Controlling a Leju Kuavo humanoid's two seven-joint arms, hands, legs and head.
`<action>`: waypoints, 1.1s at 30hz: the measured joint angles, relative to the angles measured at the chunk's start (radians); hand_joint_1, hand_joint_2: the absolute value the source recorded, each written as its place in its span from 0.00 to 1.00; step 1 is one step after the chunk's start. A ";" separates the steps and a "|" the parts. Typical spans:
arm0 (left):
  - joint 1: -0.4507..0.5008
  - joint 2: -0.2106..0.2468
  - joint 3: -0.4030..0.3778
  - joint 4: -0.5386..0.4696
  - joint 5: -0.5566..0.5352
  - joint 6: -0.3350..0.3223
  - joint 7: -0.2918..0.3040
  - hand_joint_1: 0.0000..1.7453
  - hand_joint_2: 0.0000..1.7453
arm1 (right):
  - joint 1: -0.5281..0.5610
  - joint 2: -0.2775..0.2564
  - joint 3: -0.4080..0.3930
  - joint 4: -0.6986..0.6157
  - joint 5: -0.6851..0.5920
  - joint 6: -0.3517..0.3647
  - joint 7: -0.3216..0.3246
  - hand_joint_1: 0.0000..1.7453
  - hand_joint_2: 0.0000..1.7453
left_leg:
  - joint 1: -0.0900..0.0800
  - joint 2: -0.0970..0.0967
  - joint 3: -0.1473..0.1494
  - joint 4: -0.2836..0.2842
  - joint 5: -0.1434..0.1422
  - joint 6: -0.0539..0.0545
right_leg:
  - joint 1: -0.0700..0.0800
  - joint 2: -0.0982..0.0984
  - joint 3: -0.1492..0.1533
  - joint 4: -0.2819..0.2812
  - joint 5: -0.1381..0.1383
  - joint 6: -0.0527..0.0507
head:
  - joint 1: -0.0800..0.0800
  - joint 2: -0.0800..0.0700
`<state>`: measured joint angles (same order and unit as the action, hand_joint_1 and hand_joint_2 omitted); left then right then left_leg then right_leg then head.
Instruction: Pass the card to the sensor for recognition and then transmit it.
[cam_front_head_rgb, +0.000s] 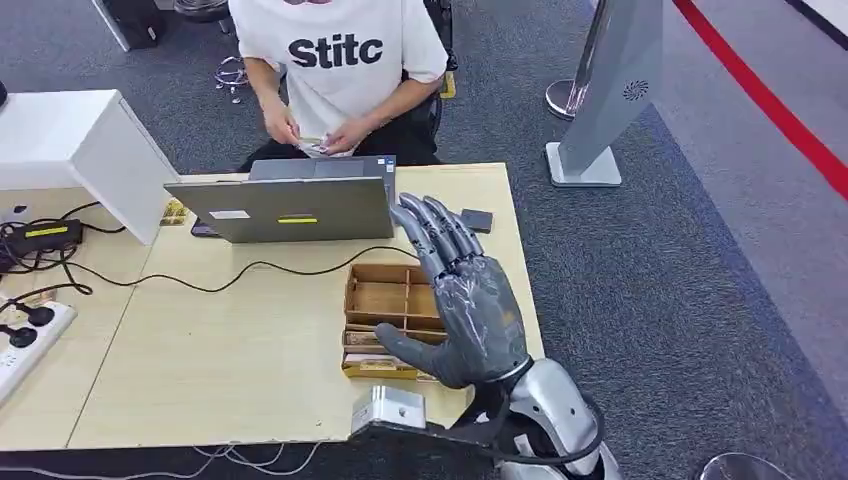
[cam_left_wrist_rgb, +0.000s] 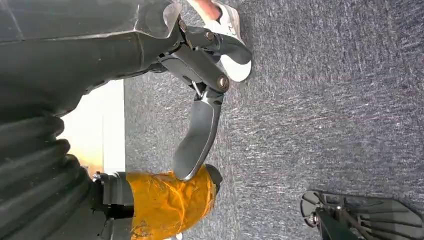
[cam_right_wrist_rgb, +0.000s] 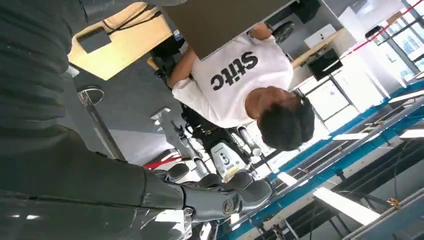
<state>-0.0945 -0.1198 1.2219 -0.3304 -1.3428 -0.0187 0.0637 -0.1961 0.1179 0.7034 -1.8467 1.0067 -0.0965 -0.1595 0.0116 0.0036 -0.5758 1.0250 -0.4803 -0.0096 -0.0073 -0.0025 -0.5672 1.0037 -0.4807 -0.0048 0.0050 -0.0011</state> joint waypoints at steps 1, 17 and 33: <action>0.000 0.000 0.000 0.000 0.000 0.000 0.000 0.00 1.00 | 0.002 -0.002 0.000 -0.004 0.000 0.000 0.000 0.00 1.00 | 0.000 0.000 0.000 0.000 0.000 0.000 | 0.000 0.000 0.000 0.000 0.000 0.000 | 0.000 0.000; 0.002 -0.002 0.003 0.000 0.020 0.004 0.000 0.00 1.00 | 0.103 -0.029 -0.003 -0.040 0.051 -0.045 -0.039 0.00 1.00 | 0.000 -0.002 0.000 0.000 0.000 0.000 | 0.000 -0.002 0.000 0.000 -0.001 0.000 | 0.000 0.000; 0.000 -0.012 0.021 0.000 0.026 0.009 -0.002 0.00 1.00 | 0.300 -0.100 -0.061 0.191 0.124 -0.131 -0.094 0.00 1.00 | 0.000 -0.002 -0.001 0.000 0.000 0.000 | 0.000 -0.002 0.000 0.000 -0.001 0.001 | 0.000 0.000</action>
<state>-0.0947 -0.1320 1.2428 -0.3304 -1.3165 -0.0099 0.0618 0.1037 0.0179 0.6424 -1.6556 1.1311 -0.2277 -0.2537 0.0116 0.0019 -0.5764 1.0250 -0.4807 -0.0093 -0.0073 -0.0045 -0.5668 1.0036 -0.4815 -0.0042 0.0050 -0.0011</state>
